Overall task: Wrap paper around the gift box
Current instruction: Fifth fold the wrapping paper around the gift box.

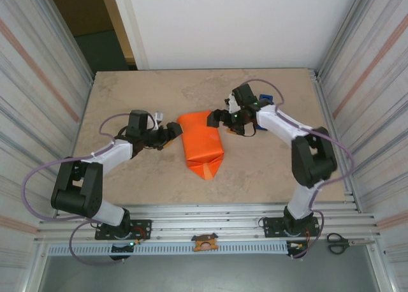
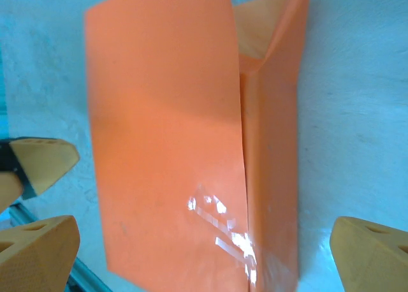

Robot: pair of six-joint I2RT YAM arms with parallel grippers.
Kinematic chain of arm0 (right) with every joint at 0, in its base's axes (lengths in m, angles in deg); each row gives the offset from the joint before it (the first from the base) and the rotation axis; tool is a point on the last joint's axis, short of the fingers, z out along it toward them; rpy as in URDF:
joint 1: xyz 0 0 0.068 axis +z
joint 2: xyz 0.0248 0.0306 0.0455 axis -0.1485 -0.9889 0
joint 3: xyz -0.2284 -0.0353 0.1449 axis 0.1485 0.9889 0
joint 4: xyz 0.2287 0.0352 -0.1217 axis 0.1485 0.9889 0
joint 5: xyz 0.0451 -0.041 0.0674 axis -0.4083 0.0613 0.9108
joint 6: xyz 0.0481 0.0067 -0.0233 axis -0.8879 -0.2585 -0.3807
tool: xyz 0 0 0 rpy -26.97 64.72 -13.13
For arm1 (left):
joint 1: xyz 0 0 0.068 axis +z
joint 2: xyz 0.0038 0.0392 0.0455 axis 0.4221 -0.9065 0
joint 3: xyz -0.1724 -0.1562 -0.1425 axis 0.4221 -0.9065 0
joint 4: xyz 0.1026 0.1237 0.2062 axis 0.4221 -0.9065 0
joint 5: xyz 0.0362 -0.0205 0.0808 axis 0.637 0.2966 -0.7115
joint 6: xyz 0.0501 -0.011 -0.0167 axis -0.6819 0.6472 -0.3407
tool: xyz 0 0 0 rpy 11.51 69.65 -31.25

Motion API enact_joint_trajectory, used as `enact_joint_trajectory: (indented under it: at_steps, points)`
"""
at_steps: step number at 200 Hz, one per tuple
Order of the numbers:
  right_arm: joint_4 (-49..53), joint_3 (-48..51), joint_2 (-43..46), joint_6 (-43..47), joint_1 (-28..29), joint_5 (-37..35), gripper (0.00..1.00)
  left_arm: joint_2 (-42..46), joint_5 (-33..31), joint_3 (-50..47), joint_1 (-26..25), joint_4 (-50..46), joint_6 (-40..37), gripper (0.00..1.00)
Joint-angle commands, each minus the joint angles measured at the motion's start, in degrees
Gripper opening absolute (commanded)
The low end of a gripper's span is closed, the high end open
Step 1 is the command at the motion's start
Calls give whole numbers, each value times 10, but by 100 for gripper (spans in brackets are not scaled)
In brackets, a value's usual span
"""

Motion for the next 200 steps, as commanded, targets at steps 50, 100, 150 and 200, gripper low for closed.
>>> enact_joint_trajectory:
  at_steps: [50, 100, 150, 200]
  points:
    - [-120, 321, 310, -199, -3, -97, 77, -26, 20, 60, -9, -47, -39, 84]
    - [-261, 453, 343, -397, 108, -117, 48, -45, 5, 67, -14, -70, -45, 83]
    - [-287, 400, 205, -428, 186, -114, 33, -49, 13, 59, -16, -70, -46, 82]
    - [-301, 398, 143, -466, 207, -139, 23, -39, 17, 57, -16, -74, -47, 81]
